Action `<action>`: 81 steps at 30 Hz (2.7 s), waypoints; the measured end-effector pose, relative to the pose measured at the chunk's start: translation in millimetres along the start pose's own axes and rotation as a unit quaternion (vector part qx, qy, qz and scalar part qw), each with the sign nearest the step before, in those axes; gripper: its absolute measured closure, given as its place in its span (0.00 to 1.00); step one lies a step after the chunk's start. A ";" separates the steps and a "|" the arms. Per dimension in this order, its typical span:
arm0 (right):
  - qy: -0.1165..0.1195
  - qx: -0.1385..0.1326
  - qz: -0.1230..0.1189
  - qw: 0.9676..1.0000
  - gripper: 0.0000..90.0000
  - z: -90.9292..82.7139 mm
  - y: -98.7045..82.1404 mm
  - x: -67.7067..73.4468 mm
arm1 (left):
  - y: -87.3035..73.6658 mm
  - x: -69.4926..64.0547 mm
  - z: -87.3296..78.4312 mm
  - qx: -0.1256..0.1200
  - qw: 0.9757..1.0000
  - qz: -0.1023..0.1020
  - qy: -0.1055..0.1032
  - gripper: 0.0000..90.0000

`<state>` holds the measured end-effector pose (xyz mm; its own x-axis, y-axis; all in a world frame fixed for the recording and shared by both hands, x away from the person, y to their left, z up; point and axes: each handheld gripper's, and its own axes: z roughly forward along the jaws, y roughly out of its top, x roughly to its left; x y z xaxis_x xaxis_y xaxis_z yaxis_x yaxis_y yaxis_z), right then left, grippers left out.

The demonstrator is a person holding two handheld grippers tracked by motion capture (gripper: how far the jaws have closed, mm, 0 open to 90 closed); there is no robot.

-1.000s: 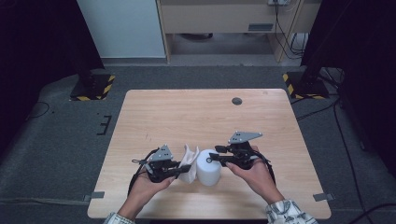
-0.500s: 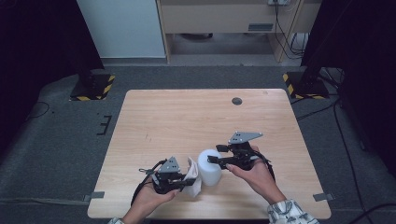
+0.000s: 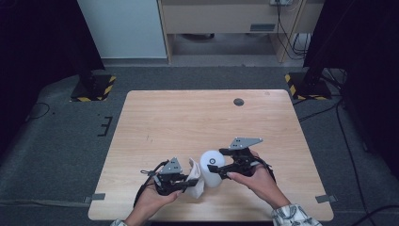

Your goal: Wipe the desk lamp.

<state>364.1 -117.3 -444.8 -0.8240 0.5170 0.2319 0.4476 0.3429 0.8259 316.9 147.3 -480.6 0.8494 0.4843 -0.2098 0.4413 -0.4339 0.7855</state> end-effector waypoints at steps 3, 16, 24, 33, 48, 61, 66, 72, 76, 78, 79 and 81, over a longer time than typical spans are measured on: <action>0.003 -0.001 0.009 1.000 0.21 0.7 0.3 -2.3 | 1.8 -3.4 1.3 -0.005 1.000 0.003 -0.003 0.85; 0.003 -0.002 0.017 1.000 0.23 1.9 0.9 -4.6 | 10.3 -19.1 4.5 -0.030 0.999 0.018 -0.028 0.85; 0.002 -0.002 0.018 1.000 0.24 1.9 1.4 -5.5 | 3.2 -23.6 32.1 0.024 0.999 0.024 -0.027 0.85; 0.001 0.001 0.016 1.000 0.24 1.9 2.4 -6.5 | 10.2 -31.0 28.7 -0.023 0.998 0.034 -0.040 0.85; 0.000 0.002 0.014 1.000 0.25 3.2 4.2 -6.4 | 4.3 -35.5 56.1 0.031 0.998 0.044 -0.019 0.85; -0.001 0.005 0.014 1.000 0.25 3.9 5.6 -6.8 | 8.5 -33.8 46.5 0.022 0.998 0.055 -0.016 0.85; -0.002 0.005 0.014 1.000 0.25 4.0 5.6 -6.8 | 6.2 -33.1 52.5 0.048 0.997 0.061 -0.010 0.85; -0.001 0.004 0.014 1.000 0.25 4.3 5.7 -7.1 | 5.0 -31.6 54.9 0.054 0.997 0.060 -0.010 0.85; -0.002 0.005 0.016 1.000 0.25 4.9 6.3 -7.0 | 4.6 -30.2 55.7 0.057 0.997 0.058 -0.010 0.85; -0.002 0.005 0.014 1.000 0.25 5.1 6.7 -7.4 | 4.0 -29.1 56.9 0.062 0.996 0.061 -0.009 0.85; -0.003 0.005 0.014 1.000 0.26 5.3 6.8 -7.4 | 3.8 -28.7 57.5 0.064 0.996 0.060 -0.010 0.85; -0.003 0.005 0.014 1.000 0.26 5.4 7.1 -7.5 | 4.0 -28.5 57.6 0.063 0.996 0.059 -0.010 0.85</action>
<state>375.3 -114.5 -443.4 -0.8089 0.5315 0.2514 0.4739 0.3365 0.8137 311.1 88.0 -505.1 0.9026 0.4095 -0.1327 0.3698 -0.5798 0.7260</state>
